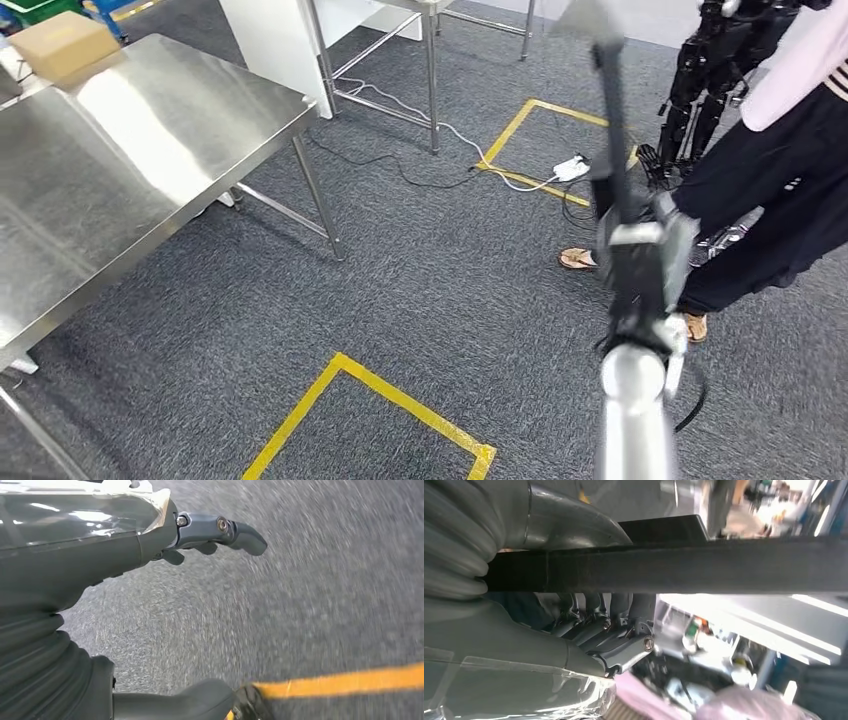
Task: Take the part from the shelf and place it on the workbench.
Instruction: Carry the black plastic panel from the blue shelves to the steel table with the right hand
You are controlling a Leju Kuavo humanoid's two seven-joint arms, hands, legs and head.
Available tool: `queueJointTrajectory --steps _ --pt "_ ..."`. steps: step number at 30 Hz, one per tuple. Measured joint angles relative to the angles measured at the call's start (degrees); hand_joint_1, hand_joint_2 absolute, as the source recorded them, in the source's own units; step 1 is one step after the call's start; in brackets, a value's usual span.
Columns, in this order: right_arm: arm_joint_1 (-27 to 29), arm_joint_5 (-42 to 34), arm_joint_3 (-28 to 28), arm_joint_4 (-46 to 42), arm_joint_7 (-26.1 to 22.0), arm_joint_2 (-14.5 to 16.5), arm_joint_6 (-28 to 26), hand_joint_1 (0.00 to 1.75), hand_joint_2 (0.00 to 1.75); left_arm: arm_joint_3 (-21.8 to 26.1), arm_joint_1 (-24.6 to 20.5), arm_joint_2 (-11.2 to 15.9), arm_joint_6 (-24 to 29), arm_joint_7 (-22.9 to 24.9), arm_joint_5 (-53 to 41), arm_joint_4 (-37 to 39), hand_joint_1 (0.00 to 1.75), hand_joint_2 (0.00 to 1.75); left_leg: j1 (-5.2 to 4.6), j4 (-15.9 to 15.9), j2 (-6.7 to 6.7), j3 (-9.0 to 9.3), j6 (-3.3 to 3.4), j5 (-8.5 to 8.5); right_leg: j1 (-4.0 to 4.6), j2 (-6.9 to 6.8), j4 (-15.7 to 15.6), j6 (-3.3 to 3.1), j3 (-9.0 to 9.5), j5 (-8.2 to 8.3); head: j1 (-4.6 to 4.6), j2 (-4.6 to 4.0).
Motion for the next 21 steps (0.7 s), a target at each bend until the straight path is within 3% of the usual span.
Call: queueJointTrajectory --steps 1,2,4,5,6,8,10,12,14,16,17,18,20,21 --pt "-2.45 0.85 -0.58 0.01 1.67 -0.87 0.39 1.75 1.75 -0.63 0.13 0.57 -1.24 0.42 -0.47 0.07 0.0 1.75 -0.01 2.37 0.27 -1.3 0.09 -0.54 0.17 -0.6 0.0 -0.06 -0.05 -0.04 0.01 0.0" --pt "-4.62 1.53 -0.99 0.02 2.91 -1.6 0.75 1.75 1.75 -1.13 0.3 1.05 -2.02 0.81 -0.81 0.09 0.0 1.75 -0.06 2.34 0.37 -1.36 0.34 0.14 0.33 -1.16 0.01 -0.12 -0.02 -0.08 0.0 0.0" --pt "-8.35 2.27 -1.48 0.03 4.61 -2.68 1.39 1.75 1.75 -2.03 0.63 1.92 -2.93 1.4 -1.55 0.13 0.0 1.75 -0.45 -3.73 1.17 1.74 1.33 3.86 0.63 -2.21 -0.01 -0.29 0.26 -0.22 0.02 0.0" --pt "-10.07 2.53 -1.64 0.07 5.42 -3.14 1.66 1.75 1.75 -2.53 0.68 2.32 -3.48 1.71 -2.05 0.14 0.0 1.75 -0.91 -7.7 2.42 3.74 1.95 5.42 0.81 -2.75 0.0 -0.34 0.37 -0.31 0.01 0.0" --pt "-11.74 2.79 -1.77 0.14 6.33 -3.63 1.95 1.75 1.75 -3.09 0.65 2.66 -4.12 2.02 -2.61 0.18 0.0 1.75 -1.36 -10.72 3.54 5.18 2.47 6.41 0.94 -3.24 -0.04 -0.33 0.4 -0.38 0.03 0.0" --pt "-15.4 3.42 -1.93 0.61 8.43 -4.72 2.68 1.75 1.75 -4.27 0.67 3.31 -5.6 2.71 -3.7 0.24 0.0 1.75 -2.06 -13.04 4.56 5.91 3.03 6.63 1.09 -4.37 -0.16 -0.14 0.35 -0.48 0.03 0.0" --pt "-19.23 3.83 -1.95 1.39 10.18 -5.53 3.49 1.75 1.75 -5.17 1.01 3.82 -6.76 3.39 -4.57 0.28 0.0 1.75 -2.03 -13.95 3.34 6.23 3.27 7.09 1.2 -5.01 -0.25 0.23 0.49 -0.59 0.05 0.0" --pt "-22.98 4.04 -1.82 2.48 11.19 -6.17 4.27 1.75 1.75 -6.01 1.29 4.2 -8.01 3.87 -5.42 0.34 0.0 1.75 -1.61 -15.33 2.18 7.21 3.55 7.84 1.28 -3.05 2.11 0.35 -0.4 -1.72 0.11 0.0" --pt "-26.38 4.23 -1.47 4.2 11.85 -6.82 4.97 1.75 1.75 -6.88 1.25 4.55 -9.33 4.04 -6.15 0.39 0.0 1.75 -1.29 -15.87 0.92 7.65 3.76 8.21 1.06 -0.37 8.69 0.11 -3.66 -4.3 0.25 0.0" --pt "-29.13 4.34 -0.92 6.19 12.43 -7.13 5.39 1.75 1.75 -7.65 1.19 4.9 -10.36 4.08 -6.72 0.42 0.0 1.75 -1.15 -15.82 -0.64 7.68 3.76 8.2 0.78 0.47 14.6 0.44 -7.04 -5.94 0.36 0.0" --pt "-30.21 4.36 -0.62 7.05 12.66 -7.16 5.49 1.75 1.75 -7.93 1.21 5.04 -10.71 4.08 -6.93 0.43 0.0 1.75 -1.04 -15.76 -1.47 7.73 3.68 8.15 0.62 0.6 14.9 0.96 -7.54 -5.52 0.37 0.0" --pt "-31.08 4.36 -0.35 7.72 12.8 -7.16 5.52 1.75 1.75 -8.15 1.23 5.16 -10.9 4.09 -7.04 0.45 0.0 1.75 -0.87 -15.62 -2.28 7.79 3.5 8.04 0.38 0.71 12.84 1.67 -6.87 -4.13 0.36 0.0" --pt "-32.53 4.35 0.14 8.82 12.92 -7.21 5.54 1.75 1.75 -8.47 1.27 5.51 -11.03 4.1 -7.1 0.48 0.0 1.75 -0.56 -14.89 -3.84 7.68 2.75 7.54 -0.33 2.05 5.13 3.17 -3.66 -0.48 0.43 0.0" --pt "-33.12 4.33 0.38 9.31 12.9 -7.27 5.54 1.75 1.75 -8.62 1.29 5.7 -11.03 4.1 -7.11 0.49 0.0 1.75 -0.48 -14.38 -4.55 7.37 2.3 7.25 -0.58 2.77 2.09 3.36 -2.32 0.68 0.48 0.0"
